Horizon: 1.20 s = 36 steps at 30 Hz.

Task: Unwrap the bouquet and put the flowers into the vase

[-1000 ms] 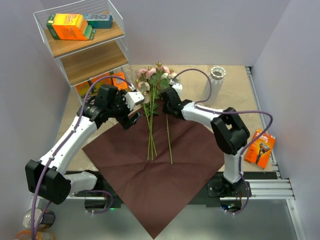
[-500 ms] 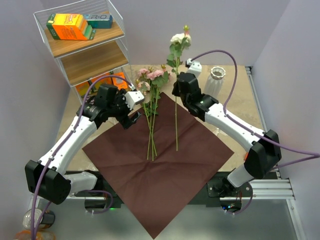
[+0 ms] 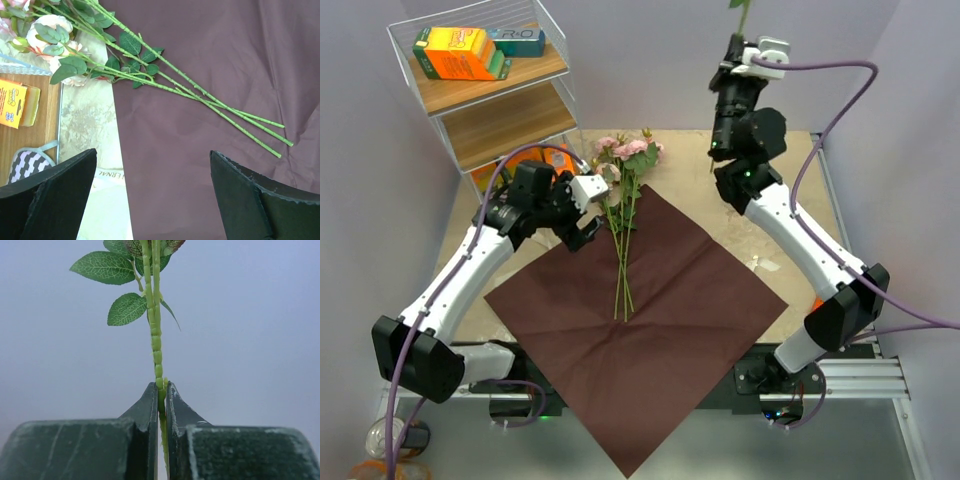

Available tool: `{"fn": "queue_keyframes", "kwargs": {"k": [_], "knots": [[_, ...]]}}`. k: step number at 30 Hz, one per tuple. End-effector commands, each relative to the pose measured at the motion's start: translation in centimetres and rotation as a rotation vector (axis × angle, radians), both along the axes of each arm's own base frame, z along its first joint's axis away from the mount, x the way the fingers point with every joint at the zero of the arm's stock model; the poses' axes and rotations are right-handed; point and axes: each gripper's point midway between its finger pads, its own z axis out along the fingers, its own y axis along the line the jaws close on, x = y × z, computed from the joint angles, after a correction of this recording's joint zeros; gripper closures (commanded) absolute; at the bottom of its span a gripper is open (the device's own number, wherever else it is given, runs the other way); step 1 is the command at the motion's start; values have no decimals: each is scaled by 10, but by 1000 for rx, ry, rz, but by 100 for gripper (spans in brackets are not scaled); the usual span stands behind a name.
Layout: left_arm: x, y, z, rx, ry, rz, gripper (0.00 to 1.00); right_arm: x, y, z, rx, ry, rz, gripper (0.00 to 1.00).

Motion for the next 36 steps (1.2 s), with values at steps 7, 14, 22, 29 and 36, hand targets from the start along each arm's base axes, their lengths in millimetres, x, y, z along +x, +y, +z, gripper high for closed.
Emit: {"fn": "queue_keyframes", "kwargs": {"k": [7,14,22,29,36], "knots": [[19,8,19,-30,-37,11,1,-24,-78,86,-25,-405,-308,100],[24,12,20,-36,-32,-11,1,-8,-106,73,-4,-410,-357,100],[33,13,23,-54,-27,-21,1,-1,-120,47,-11,-379,-377,100],[34,14,23,-57,-25,-34,1,4,-121,28,7,-342,-378,100],[31,17,18,-55,-13,-34,1,2,-125,3,29,-277,-367,100]]}}
